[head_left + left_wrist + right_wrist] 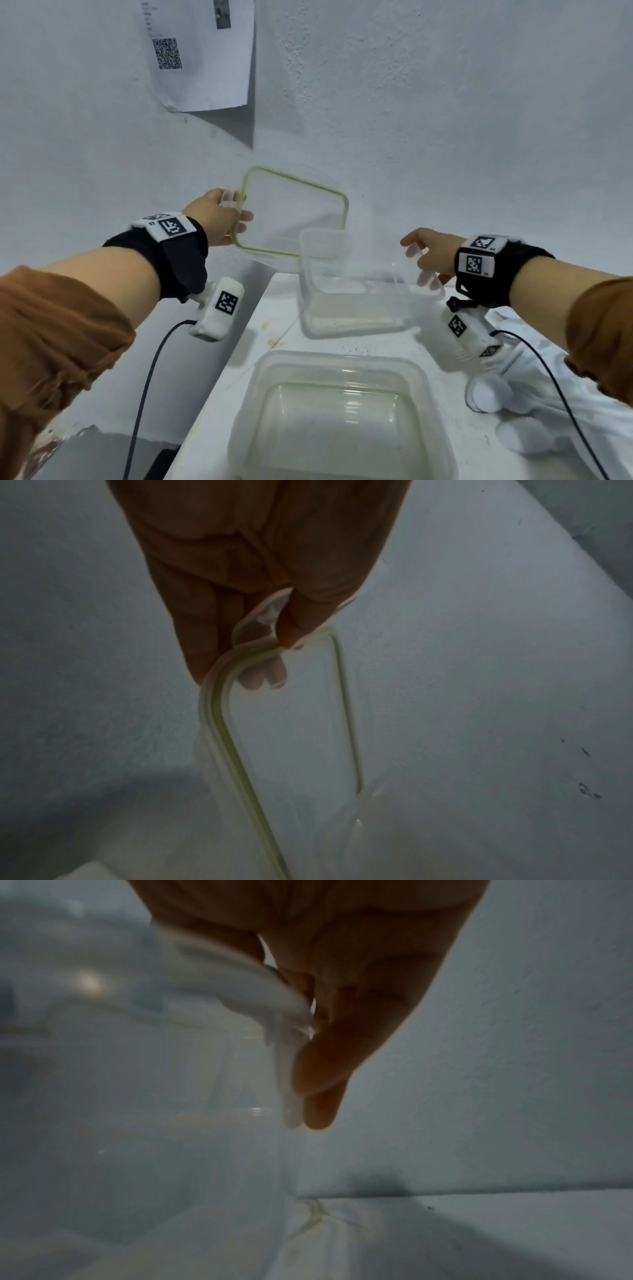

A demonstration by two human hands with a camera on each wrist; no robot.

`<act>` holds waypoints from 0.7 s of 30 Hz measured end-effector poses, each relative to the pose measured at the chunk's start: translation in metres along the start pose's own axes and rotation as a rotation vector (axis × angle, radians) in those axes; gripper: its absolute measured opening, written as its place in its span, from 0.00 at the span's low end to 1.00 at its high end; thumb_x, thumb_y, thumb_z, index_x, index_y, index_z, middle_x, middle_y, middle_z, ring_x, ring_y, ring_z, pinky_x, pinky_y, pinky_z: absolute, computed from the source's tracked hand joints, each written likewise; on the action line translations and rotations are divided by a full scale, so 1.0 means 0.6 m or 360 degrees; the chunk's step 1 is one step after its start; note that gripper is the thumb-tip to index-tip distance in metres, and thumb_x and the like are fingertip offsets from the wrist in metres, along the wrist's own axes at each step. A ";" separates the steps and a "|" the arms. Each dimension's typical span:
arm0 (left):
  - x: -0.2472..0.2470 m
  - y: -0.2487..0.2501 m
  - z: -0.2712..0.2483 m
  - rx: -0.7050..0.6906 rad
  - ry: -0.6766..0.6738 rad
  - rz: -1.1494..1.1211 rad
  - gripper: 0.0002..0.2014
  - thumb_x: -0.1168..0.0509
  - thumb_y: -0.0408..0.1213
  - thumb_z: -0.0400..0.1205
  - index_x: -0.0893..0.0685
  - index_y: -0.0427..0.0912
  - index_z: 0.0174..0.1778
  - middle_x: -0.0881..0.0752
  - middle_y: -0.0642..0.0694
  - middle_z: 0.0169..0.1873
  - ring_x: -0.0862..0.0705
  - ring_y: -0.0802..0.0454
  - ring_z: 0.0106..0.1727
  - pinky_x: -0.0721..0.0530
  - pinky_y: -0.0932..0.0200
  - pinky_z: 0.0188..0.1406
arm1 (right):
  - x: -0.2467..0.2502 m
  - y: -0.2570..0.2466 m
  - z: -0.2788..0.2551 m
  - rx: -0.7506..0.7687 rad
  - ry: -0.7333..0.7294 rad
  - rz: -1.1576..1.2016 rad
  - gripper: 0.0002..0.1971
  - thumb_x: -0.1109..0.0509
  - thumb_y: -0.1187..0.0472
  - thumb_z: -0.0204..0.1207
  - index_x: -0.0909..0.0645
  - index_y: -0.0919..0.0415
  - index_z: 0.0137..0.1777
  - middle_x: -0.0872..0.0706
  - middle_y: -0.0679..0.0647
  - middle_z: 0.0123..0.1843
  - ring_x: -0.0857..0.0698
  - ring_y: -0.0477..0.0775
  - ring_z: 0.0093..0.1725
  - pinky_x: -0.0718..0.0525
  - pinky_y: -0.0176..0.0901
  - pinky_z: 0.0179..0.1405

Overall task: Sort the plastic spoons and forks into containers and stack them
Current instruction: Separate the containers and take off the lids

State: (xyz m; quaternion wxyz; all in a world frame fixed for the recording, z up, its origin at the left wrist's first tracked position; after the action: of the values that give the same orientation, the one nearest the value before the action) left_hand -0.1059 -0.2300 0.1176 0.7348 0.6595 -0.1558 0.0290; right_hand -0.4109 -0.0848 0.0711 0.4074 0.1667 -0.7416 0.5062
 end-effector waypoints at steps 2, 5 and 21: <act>-0.013 -0.028 -0.003 0.0093 -0.0106 -0.0021 0.13 0.46 0.28 0.85 0.26 0.46 0.62 0.15 0.49 0.39 0.18 0.52 0.36 0.17 0.57 0.39 | 0.002 -0.005 -0.002 0.0039 0.0013 0.0094 0.24 0.46 0.77 0.75 0.30 0.50 0.63 0.25 0.46 0.62 0.10 0.60 0.45 0.11 0.54 0.44; -0.033 -0.070 -0.006 0.0199 -0.0247 0.0023 0.11 0.45 0.27 0.85 0.26 0.45 0.59 0.14 0.49 0.39 0.17 0.52 0.36 0.15 0.57 0.38 | -0.013 -0.011 -0.003 0.0067 0.0019 0.0240 0.24 0.46 0.78 0.75 0.30 0.52 0.63 0.25 0.48 0.64 0.10 0.59 0.42 0.11 0.53 0.43; -0.090 -0.216 -0.005 0.0691 -0.0775 0.0423 0.15 0.43 0.18 0.79 0.21 0.36 0.58 0.15 0.39 0.46 0.14 0.54 0.27 0.13 0.63 0.27 | -0.117 0.015 0.049 -0.0301 -0.0206 0.0307 0.29 0.40 0.73 0.76 0.36 0.53 0.75 0.18 0.63 0.46 0.15 0.64 0.37 0.12 0.57 0.45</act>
State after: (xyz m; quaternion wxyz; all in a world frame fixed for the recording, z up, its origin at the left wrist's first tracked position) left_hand -0.1244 -0.2350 -0.0215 0.5084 0.7620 -0.4011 -0.0013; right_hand -0.3871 -0.1187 0.0067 0.3220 0.0878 -0.8233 0.4591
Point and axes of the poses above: each hand's wrist, its own z-axis towards the middle knuckle, its own x-axis out of the back of the hand, y = z × x, the point moved 4 cm from there along z, towards the middle knuckle
